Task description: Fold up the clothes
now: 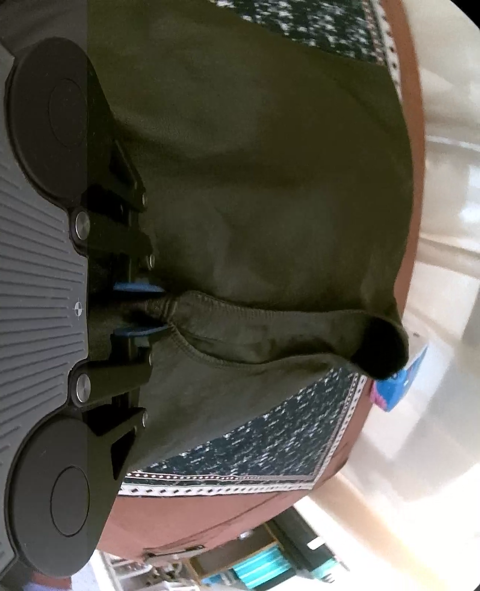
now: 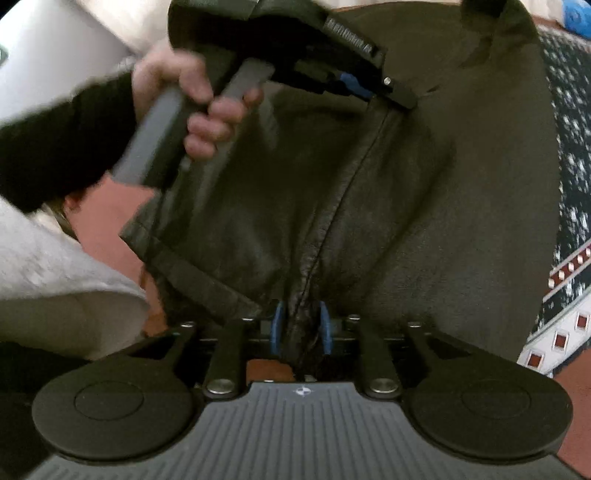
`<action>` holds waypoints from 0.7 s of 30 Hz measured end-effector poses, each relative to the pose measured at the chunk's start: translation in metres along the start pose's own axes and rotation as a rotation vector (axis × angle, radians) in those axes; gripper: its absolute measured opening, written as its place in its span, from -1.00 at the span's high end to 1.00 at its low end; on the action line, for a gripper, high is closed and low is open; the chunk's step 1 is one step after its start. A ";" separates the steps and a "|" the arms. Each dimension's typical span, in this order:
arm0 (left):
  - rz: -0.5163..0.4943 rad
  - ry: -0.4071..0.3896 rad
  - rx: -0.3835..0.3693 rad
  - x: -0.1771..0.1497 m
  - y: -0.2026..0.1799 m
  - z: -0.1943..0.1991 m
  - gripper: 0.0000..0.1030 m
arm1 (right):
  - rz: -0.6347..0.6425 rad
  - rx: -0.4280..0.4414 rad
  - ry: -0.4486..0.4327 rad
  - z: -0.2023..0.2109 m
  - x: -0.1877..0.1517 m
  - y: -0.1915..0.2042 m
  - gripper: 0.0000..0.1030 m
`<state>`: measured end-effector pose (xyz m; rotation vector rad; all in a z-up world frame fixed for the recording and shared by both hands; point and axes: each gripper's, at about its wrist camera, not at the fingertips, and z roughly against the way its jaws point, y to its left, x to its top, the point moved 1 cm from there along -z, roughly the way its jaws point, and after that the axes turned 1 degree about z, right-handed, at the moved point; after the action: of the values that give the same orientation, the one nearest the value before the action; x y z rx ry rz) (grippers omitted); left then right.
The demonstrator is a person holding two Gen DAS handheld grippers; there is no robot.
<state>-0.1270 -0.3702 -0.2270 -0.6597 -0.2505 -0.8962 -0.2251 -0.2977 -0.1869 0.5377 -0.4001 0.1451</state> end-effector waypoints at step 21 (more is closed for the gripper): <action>-0.063 -0.077 0.143 -0.008 -0.022 0.002 -0.06 | 0.102 -0.315 -0.251 0.006 0.272 -0.180 0.72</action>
<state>-0.1493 -0.3734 -0.2199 -0.5567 -0.4028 -0.9050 0.0636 -0.4457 -0.1558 0.2244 -0.6827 0.1098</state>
